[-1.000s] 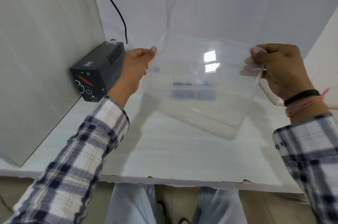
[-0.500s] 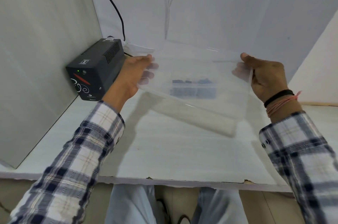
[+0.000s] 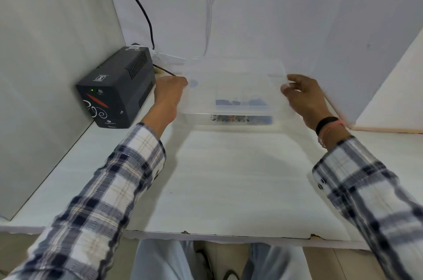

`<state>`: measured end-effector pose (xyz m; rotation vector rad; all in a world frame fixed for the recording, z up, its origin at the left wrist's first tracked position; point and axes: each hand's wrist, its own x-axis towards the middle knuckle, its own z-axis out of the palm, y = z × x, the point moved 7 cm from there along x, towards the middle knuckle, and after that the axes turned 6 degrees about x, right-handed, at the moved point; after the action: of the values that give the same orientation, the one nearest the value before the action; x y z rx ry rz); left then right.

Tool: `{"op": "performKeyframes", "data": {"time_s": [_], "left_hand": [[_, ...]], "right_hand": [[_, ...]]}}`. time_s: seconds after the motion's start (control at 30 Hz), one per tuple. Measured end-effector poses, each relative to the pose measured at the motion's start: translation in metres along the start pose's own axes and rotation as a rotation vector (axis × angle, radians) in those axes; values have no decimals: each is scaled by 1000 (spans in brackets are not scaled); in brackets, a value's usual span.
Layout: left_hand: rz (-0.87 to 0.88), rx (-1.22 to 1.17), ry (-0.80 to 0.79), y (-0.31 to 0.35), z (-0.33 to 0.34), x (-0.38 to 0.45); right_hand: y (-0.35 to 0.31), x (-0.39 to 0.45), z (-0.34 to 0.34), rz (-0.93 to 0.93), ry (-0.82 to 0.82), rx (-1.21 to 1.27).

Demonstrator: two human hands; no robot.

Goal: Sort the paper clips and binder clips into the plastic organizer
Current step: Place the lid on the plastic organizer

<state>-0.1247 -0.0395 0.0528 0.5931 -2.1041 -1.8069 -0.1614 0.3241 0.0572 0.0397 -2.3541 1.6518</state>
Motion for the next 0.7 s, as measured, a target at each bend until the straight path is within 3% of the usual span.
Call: {"op": "performKeyframes", "data": {"time_s": [0.1,0.37,0.7], "left_hand": [[8,128,10,-4,9,14],[69,362,45,-12,25,42],[126,433,-110,-23,43,46]], "right_hand": [[-3,18,12,-60,20,-138],[7,41,37,-12,17,-357],[14,50,48,23,-85,-386]]}}
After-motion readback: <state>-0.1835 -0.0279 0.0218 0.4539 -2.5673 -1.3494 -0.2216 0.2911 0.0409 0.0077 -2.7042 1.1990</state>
